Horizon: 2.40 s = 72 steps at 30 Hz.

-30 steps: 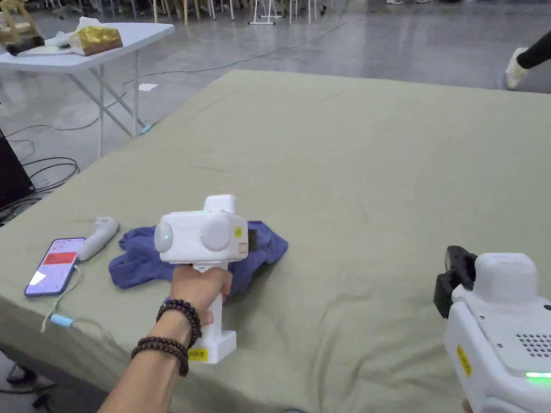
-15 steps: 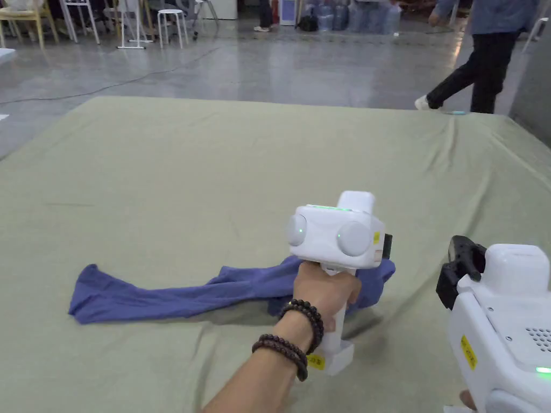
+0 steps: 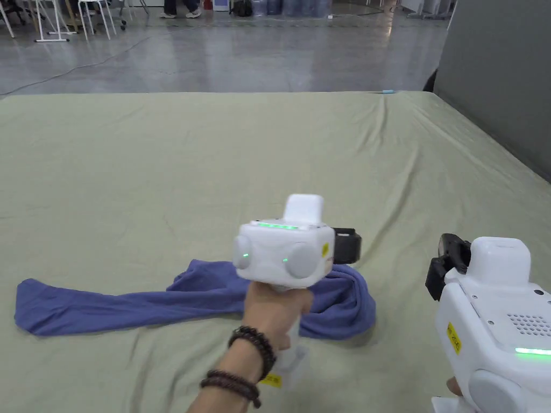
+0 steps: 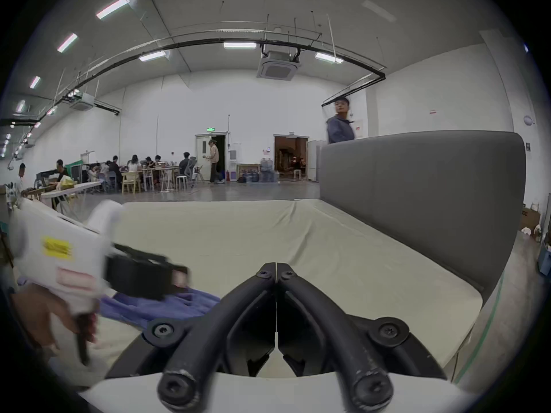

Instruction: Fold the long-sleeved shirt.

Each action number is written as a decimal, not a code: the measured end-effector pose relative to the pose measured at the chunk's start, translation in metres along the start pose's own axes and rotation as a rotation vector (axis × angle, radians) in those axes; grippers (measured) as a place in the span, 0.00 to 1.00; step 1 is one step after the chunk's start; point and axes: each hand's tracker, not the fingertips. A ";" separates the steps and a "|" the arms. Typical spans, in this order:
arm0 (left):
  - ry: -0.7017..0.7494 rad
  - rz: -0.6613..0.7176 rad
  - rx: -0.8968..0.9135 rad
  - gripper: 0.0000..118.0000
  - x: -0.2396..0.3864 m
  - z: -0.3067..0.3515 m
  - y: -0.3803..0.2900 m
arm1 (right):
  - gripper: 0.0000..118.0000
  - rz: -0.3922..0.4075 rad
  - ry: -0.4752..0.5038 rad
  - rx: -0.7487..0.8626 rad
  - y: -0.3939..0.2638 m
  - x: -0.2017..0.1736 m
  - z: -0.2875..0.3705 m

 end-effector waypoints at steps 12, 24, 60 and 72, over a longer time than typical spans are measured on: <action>0.423 0.122 0.083 0.00 -0.122 0.176 -0.096 | 0.00 0.023 0.126 -0.065 -0.016 -0.041 0.006; 0.342 0.095 -0.038 1.00 -0.159 0.104 -0.041 | 0.00 0.037 0.146 -0.056 -0.011 -0.055 0.001; 0.142 0.083 -0.109 0.02 -0.182 0.001 0.011 | 0.12 -0.027 0.153 -0.656 -0.092 -0.033 -0.166; 0.230 0.008 0.259 0.02 -0.194 0.105 0.192 | 0.11 0.051 0.291 -0.266 0.153 -0.056 -0.204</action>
